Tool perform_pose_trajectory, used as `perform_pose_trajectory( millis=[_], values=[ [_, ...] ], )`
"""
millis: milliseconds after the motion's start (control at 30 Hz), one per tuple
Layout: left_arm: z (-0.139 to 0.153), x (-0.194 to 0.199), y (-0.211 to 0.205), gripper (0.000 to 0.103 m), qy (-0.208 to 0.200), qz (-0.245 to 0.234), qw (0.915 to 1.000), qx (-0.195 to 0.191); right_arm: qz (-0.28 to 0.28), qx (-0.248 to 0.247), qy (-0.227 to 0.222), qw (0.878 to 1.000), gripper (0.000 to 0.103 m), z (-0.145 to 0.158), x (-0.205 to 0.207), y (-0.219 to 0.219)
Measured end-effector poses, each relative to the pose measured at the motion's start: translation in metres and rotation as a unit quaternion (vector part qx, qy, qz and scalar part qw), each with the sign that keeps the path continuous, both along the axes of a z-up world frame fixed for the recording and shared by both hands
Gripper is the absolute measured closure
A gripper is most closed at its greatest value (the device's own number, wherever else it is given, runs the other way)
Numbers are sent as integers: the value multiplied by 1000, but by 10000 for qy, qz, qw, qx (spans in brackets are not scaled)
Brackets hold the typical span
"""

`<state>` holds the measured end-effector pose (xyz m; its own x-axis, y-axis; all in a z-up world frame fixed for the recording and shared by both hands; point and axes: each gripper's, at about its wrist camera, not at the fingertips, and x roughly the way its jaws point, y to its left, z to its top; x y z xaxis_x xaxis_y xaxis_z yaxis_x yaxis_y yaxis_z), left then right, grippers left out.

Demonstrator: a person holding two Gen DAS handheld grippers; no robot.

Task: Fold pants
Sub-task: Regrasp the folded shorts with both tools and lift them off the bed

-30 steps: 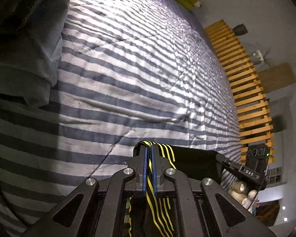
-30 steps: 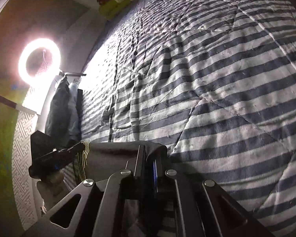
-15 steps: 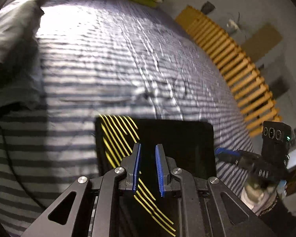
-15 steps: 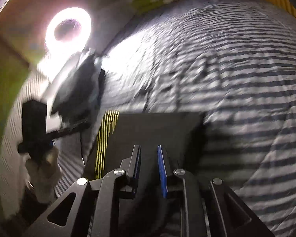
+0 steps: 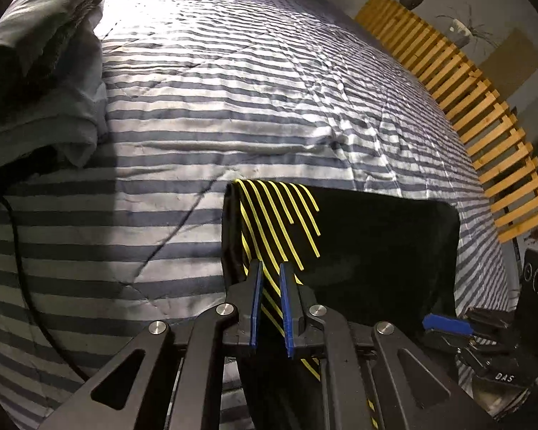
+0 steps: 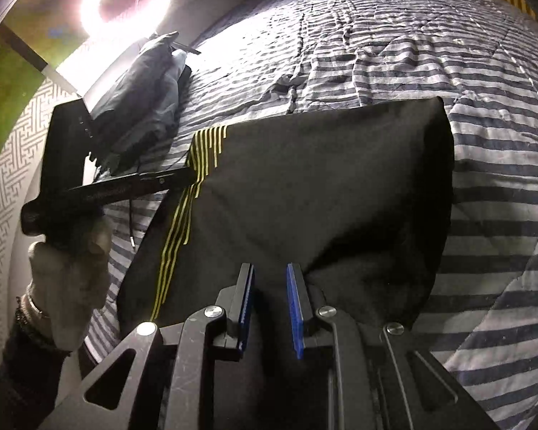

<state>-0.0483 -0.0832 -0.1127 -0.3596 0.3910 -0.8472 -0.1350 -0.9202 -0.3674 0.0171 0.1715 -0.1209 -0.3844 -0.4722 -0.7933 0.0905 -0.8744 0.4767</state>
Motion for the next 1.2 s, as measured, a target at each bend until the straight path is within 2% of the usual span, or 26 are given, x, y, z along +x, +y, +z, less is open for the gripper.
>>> perform_pose_trajectory(
  millis=[33, 67, 100, 133, 167, 200, 300, 433, 633, 767, 833, 867, 900, 933, 1000, 1033, 1100, 1200],
  values=[
    [2, 0, 0, 90, 12, 62, 10000, 44, -9, -34, 30, 10000, 84, 4, 3, 4],
    [5, 2, -5, 80, 21, 145, 9998, 119, -46, -46, 72, 10000, 78, 6, 5, 6],
    [9, 5, -10, 59, 25, 231, 9995, 208, -144, -46, 151, 9998, 69, 11, 9, 14],
    [12, 7, -16, 50, 31, 271, 9993, 264, -292, -48, 253, 9992, 63, 15, 13, 22],
    [15, 10, -20, 40, 66, 307, 9989, 345, -483, -40, 369, 9981, 52, 19, 16, 33],
    [18, 14, -25, 40, 77, 305, 9987, 394, -652, -19, 455, 9968, 46, 21, 20, 44],
    [15, 20, -30, 40, -71, 280, 9985, 457, -963, 7, 397, 9946, 45, 19, 18, 72],
    [4, 22, -31, 40, -282, 277, 9974, 600, -1166, -411, 96, 9923, 44, 9, 7, 102],
    [-8, 12, -30, 40, -361, 327, 9956, 803, -1141, -877, -156, 9895, 44, -9, -22, 106],
    [-10, 8, -27, 42, -302, 274, 9951, 905, -999, -1018, -128, 9897, 43, -16, -33, 99],
    [-11, 5, -25, 59, -295, 302, 9954, 865, -938, -1052, -73, 9900, 43, -17, -38, 96],
    [-13, 3, -25, 71, -299, 346, 9956, 823, -925, -1081, -61, 9898, 43, -18, -40, 94],
    [-14, 2, -25, 78, -291, 385, 9957, 795, -893, -1141, -51, 9894, 44, -19, -43, 93],
    [-15, 0, -24, 80, -304, 398, 9955, 804, -849, -1197, -50, 9892, 46, -20, -45, 91],
    [-17, -2, -22, 91, -295, 410, 9956, 791, -781, -1189, -73, 9898, 60, -23, -50, 84],
    [-18, -2, -20, 92, -282, 401, 9958, 779, -763, -1143, -44, 9905, 64, -23, -52, 81],
    [-16, 0, -17, 96, -195, 425, 9964, 710, -748, -1126, -135, 9907, 86, -28, -56, 78],
    [-8, 6, -15, 97, -17, 505, 9965, 661, -837, -1143, -107, 9899, 92, -28, -54, 76]
  ],
)
